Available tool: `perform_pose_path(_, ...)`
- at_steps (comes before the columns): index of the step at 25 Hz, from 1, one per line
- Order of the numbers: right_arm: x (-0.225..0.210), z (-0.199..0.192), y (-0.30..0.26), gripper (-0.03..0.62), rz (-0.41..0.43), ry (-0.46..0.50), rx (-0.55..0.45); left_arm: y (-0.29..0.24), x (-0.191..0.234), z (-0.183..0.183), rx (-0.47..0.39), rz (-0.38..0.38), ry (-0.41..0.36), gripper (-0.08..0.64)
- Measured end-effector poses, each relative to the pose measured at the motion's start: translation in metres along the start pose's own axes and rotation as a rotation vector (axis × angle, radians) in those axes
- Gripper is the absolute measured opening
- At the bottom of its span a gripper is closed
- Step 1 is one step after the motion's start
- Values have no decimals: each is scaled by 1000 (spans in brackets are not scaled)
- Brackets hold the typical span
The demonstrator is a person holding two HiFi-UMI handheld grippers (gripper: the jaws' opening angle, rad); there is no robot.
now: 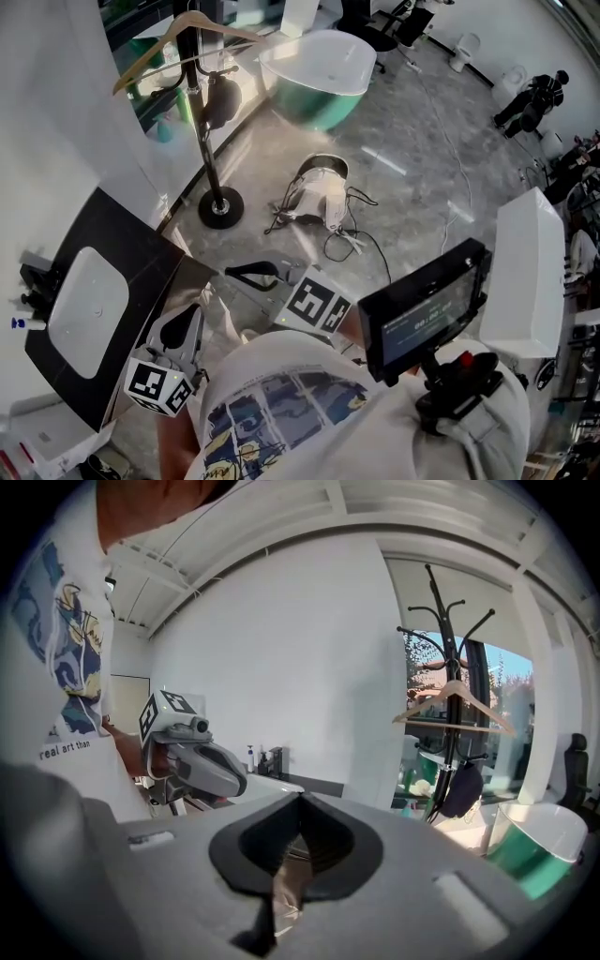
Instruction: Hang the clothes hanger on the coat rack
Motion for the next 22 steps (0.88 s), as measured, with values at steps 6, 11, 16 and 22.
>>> perform_pose_path(6,-2,-1,6,0,-4,-6,-1,-6,-5,3,6,-12,-1,3)
perform_pose_path(11,-5,0,10,0,-13,-6,14,-11,-8,5,9,-22,-9,3)
perform_pose_path(16,-8,0,15,0,-20,-8,37,-16,-10,3,15,-30,-10,3)
perform_pose_path(22,-15,-2,14,0,-12,-10,43,-22,-5,1,17,-21,-4,3)
Point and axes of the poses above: the fingertips, and each gripper's own axes: y backward along the fingers, x to its left, z out of its top, the point moved 6 cm from there along y, backward along the fingers, and after that the axes turned 11 degrees about z, right-handed, at the moved point
